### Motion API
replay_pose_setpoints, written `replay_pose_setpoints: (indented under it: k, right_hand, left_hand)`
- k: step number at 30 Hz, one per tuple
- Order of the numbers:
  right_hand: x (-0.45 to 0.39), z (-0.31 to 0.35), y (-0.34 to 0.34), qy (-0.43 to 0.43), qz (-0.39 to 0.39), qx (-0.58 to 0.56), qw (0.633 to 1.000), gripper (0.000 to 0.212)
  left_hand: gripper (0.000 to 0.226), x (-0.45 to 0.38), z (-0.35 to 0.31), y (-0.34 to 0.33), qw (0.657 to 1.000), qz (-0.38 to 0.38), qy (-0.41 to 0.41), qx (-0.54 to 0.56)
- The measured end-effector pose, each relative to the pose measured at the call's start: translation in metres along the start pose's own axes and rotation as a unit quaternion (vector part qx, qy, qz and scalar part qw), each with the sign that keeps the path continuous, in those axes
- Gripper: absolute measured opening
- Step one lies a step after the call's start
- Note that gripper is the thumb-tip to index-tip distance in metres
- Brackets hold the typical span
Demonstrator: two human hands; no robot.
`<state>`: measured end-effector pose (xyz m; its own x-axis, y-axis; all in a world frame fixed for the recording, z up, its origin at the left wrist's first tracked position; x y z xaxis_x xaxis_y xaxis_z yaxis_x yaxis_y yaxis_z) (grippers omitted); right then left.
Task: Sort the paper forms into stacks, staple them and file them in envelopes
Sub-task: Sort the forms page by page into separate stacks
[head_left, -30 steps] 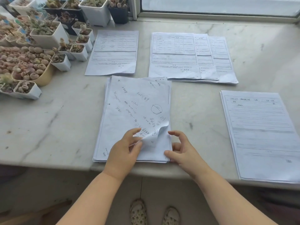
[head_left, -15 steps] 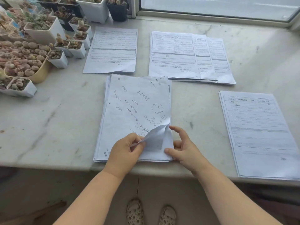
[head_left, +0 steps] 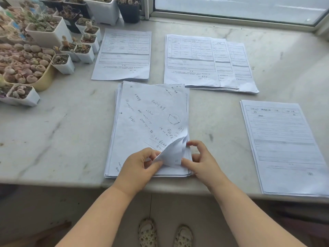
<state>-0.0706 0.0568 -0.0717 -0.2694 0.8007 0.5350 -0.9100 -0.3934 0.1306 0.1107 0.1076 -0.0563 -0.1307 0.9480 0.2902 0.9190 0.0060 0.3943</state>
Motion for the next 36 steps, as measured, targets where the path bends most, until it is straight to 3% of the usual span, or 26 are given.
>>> replay_pose_setpoints:
  k: [4,12,16,19,25,28,30,33,36]
  right_hand:
    - [0.003,0.001,-0.007,-0.040,0.063,-0.008,0.997,0.011]
    - [0.006,-0.003,-0.010,-0.098,0.070,-0.050,0.991,0.013]
    - [0.009,-0.001,-0.009,-0.118,0.068,-0.055,0.989,0.020]
    - [0.013,0.002,-0.008,-0.151,0.053,-0.069,0.985,0.024]
    - [0.015,0.002,-0.003,-0.202,0.001,-0.079,0.976,0.057]
    - [0.015,0.003,-0.004,-0.221,-0.012,-0.061,0.973,0.052]
    - [0.013,0.002,-0.005,-0.222,-0.021,-0.023,0.974,0.042]
    - [0.006,0.010,-0.008,-0.147,-0.062,0.113,0.981,0.018]
    - [0.017,0.039,-0.001,-0.060,-0.172,0.313,0.932,0.020]
  left_hand:
    - [0.021,0.000,0.001,-0.001,1.000,0.016,0.007,0.024]
    - [0.029,0.000,0.001,0.007,0.999,0.008,0.008,0.029]
    - [0.033,0.001,0.005,0.004,0.999,0.023,0.017,0.047]
    - [0.018,0.003,0.007,0.001,0.998,0.035,0.025,0.055]
    - [0.016,0.004,0.004,0.000,0.998,0.045,0.003,0.039]
    - [0.018,0.005,0.005,0.000,0.998,0.052,-0.003,0.033]
    - [0.024,0.007,0.005,-0.001,0.998,0.055,-0.015,0.019]
    - [0.031,0.010,0.002,-0.001,0.997,0.064,-0.039,-0.001]
    - [0.027,0.014,-0.006,0.005,0.996,0.036,-0.072,-0.030]
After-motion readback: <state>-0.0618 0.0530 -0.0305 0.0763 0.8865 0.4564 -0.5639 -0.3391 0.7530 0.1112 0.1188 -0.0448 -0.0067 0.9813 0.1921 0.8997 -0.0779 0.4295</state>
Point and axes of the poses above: each hand's wrist, its own x-axis away from the middle knuckle, its own y-axis out of the back of the hand, z = x × y, the point moved 8 cm from there along -x, towards the middle knuckle, and after that the axes turned 4 degrees about -x, right-handed, at the moved point
